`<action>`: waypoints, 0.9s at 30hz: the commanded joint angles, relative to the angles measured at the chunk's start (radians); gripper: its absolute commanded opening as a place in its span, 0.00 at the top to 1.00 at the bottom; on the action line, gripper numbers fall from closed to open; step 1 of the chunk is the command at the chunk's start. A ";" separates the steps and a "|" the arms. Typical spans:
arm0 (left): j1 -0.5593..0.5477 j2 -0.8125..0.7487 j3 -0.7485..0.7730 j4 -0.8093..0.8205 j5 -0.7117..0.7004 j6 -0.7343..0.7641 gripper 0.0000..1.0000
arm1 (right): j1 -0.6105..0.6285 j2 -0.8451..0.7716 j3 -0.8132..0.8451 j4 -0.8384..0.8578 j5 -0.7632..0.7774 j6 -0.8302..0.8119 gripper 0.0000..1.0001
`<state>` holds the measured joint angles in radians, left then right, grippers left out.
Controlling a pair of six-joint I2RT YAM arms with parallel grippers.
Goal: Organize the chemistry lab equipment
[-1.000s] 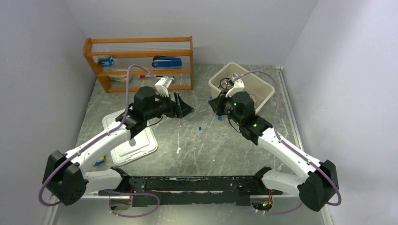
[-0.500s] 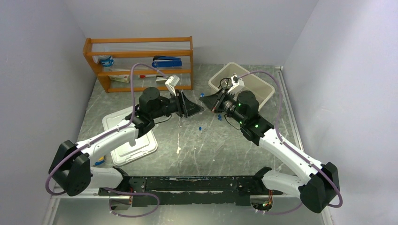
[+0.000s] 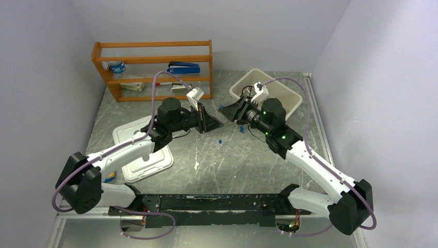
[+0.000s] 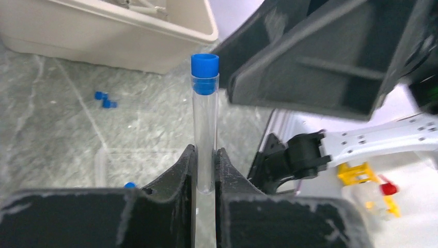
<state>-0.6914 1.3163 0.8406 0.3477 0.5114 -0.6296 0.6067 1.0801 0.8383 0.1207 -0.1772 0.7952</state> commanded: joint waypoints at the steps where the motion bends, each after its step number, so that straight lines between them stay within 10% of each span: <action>1: -0.012 -0.031 0.054 -0.145 -0.015 0.222 0.95 | -0.034 0.005 0.106 -0.144 -0.037 -0.079 0.54; 11: -0.046 -0.054 0.099 -0.281 -0.012 0.422 0.95 | -0.073 0.126 0.309 -0.491 -0.192 -0.207 0.45; 27: -0.081 -0.064 0.097 -0.311 -0.079 0.472 0.95 | -0.139 0.143 0.291 -0.489 -0.419 -0.179 0.61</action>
<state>-0.7612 1.2705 0.9028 0.0437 0.4572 -0.1902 0.4774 1.2182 1.1313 -0.3660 -0.5117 0.6235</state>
